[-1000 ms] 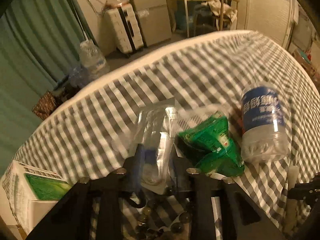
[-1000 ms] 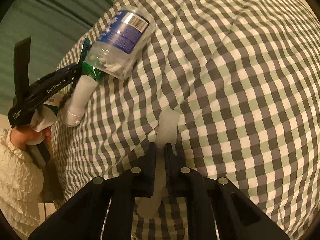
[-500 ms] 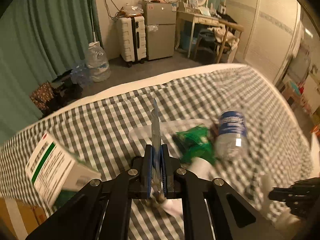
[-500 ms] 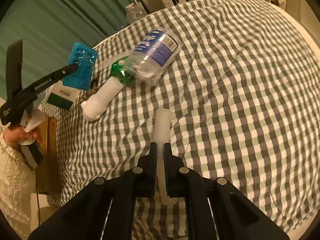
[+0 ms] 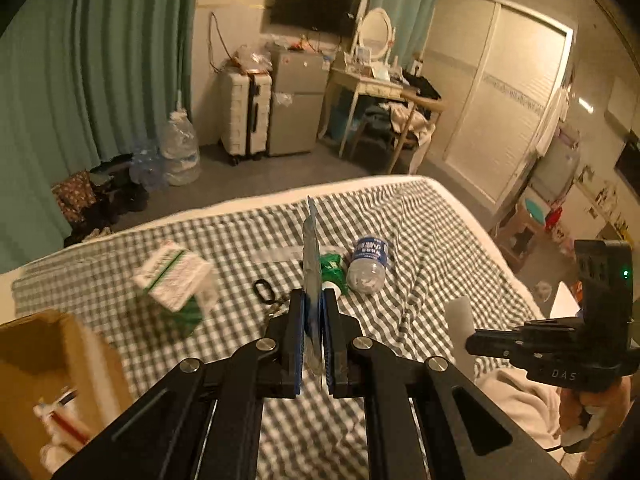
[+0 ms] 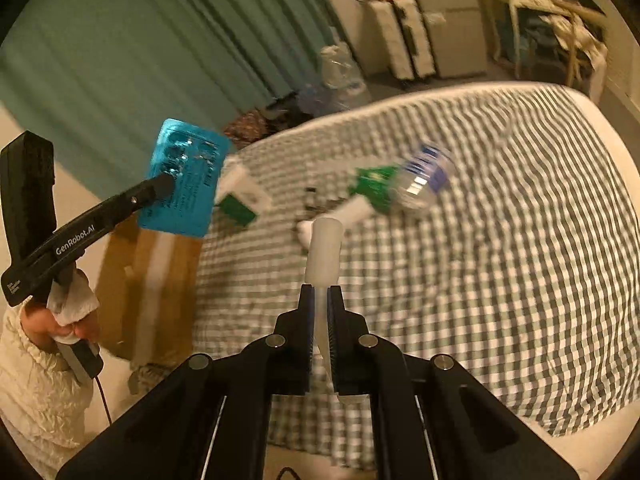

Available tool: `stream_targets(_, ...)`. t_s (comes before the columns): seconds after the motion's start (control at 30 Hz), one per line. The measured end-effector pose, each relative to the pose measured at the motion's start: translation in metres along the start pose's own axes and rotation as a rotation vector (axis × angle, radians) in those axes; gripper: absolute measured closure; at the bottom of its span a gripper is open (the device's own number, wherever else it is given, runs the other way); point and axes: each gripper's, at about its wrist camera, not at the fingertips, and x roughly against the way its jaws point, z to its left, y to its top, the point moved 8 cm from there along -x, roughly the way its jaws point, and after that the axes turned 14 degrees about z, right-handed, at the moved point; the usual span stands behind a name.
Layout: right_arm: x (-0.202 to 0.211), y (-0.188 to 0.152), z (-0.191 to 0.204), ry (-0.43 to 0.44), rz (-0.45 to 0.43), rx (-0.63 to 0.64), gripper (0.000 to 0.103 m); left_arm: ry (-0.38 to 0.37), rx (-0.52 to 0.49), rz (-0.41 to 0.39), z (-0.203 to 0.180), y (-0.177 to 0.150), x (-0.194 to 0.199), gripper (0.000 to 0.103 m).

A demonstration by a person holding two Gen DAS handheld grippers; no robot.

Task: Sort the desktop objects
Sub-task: 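Carry the blister pack and white tube into the cardboard box and release both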

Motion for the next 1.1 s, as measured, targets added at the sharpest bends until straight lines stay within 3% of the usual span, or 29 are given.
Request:
stream_targets(0.17,0.015,0.005,0.098,0.007,-0.042,0.180,0.097,0.110,-0.028,-0.083,0.026,-0.010,0.075,0.095)
stream_targets(0.27,0.015,0.007,0.167,0.125,-0.027,0.264,0.097,0.187,-0.011,-0.102,0.049,-0.029,0.111,0.095)
stream_targets(0.33,0.008,0.005,0.214,0.170,-0.007,0.319,0.097,0.228,0.001,-0.106,0.064,-0.046,0.125,0.095)
stream_targets(0.5,-0.039,-0.001,0.291,0.147,0.062,0.407,0.097,0.273,0.114,-0.070,0.122,-0.105,0.134,0.095)
stream_targets(0.7,-0.111,-0.005,0.332,0.108,0.172,0.389,0.097,0.291,0.204,-0.023,0.182,-0.159,0.111,0.095)
stream_targets(0.87,-0.145,0.001,0.339,0.092,0.191,0.332,0.092,0.267,0.257,-0.005,0.218,-0.189,0.101,0.092)
stream_targets(0.9,-0.148,0.003,0.339,0.095,0.188,0.328,0.090,0.266,0.259,-0.012,0.221,-0.192,0.103,0.089)
stream_targets(0.93,-0.148,0.006,0.339,0.097,0.182,0.325,0.090,0.274,0.256,-0.012,0.225,-0.194,0.104,0.076)
stream_targets(0.97,-0.149,0.010,0.337,0.100,0.166,0.314,0.082,0.291,0.258,-0.014,0.232,-0.197,0.106,0.050)
stream_targets(1.0,-0.146,0.013,0.335,0.095,0.145,0.306,0.067,0.307,0.266,-0.020,0.234,-0.198,0.109,0.036)
stream_targets(1.03,-0.142,0.015,0.332,0.087,0.129,0.302,0.061,0.316,0.275,-0.032,0.236,-0.199,0.111,0.021)
stream_targets(1.1,-0.128,0.021,0.324,0.063,0.081,0.298,0.055,0.310,0.291,-0.063,0.239,-0.199,0.117,0.019)
